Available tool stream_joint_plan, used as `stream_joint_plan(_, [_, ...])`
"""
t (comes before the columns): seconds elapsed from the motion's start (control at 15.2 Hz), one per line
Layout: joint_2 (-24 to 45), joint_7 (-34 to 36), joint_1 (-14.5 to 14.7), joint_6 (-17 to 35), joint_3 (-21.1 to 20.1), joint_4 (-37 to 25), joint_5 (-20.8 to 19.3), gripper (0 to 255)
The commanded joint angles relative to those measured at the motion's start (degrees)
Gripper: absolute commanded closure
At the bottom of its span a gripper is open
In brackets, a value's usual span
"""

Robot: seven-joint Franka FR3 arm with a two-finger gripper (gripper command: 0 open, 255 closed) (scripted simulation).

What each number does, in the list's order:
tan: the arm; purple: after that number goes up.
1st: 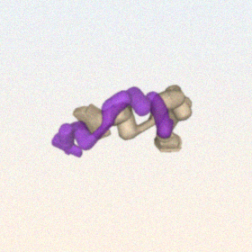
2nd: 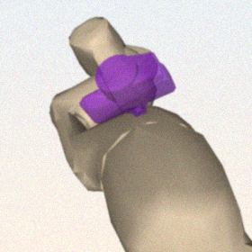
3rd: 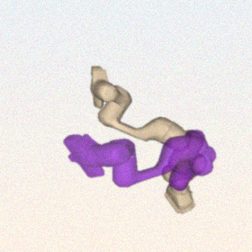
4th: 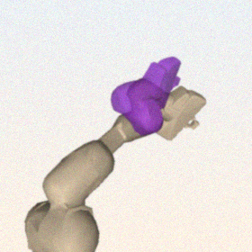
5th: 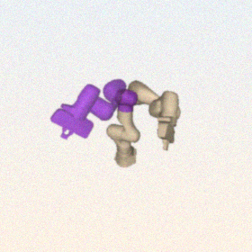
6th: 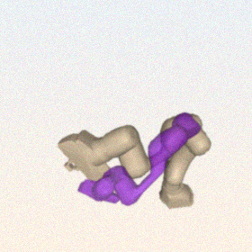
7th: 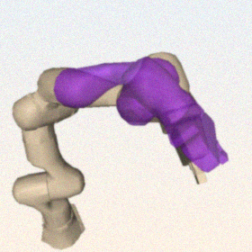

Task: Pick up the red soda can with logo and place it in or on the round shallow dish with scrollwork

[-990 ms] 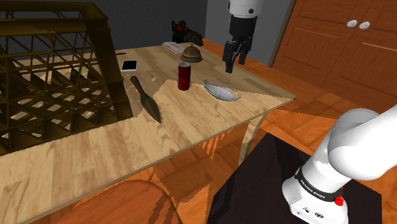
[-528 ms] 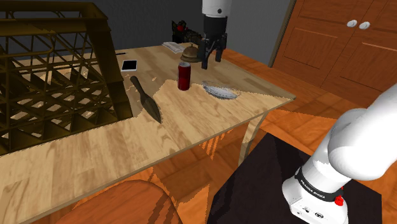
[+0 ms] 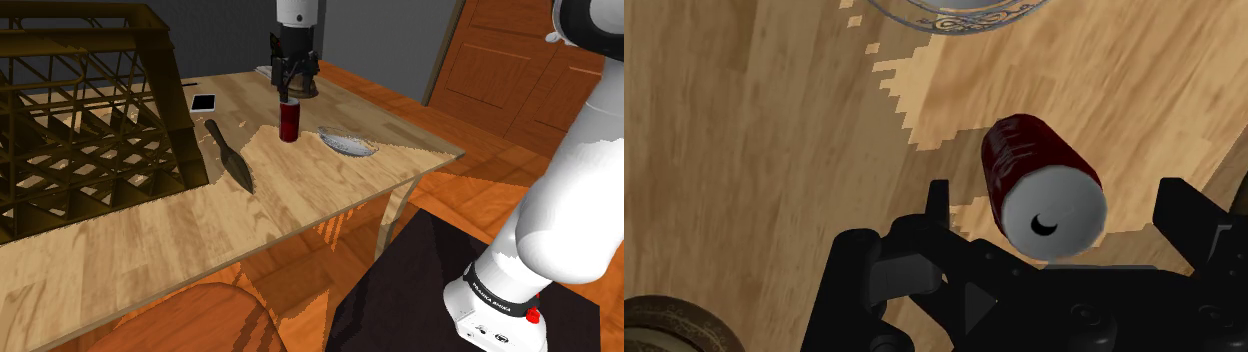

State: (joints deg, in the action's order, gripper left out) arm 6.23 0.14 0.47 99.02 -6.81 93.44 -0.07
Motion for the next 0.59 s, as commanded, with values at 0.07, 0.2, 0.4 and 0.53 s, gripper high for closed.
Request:
stream_joint_plan(0.07, [3.99, 0.16, 0.33, 0.00, -0.24, -4.03, 0.01, 0])
stream_joint_plan(0.2, [3.90, 0.15, 0.32, 1.57, -0.24, -2.38, 0.02, 0])
stream_joint_plan(0.4, [3.88, 0.15, 0.32, 3.89, -0.24, -0.04, 0.02, 0])
stream_joint_plan(0.53, [3.90, 0.15, 0.32, 5.10, -0.24, 1.14, 0.02, 0])
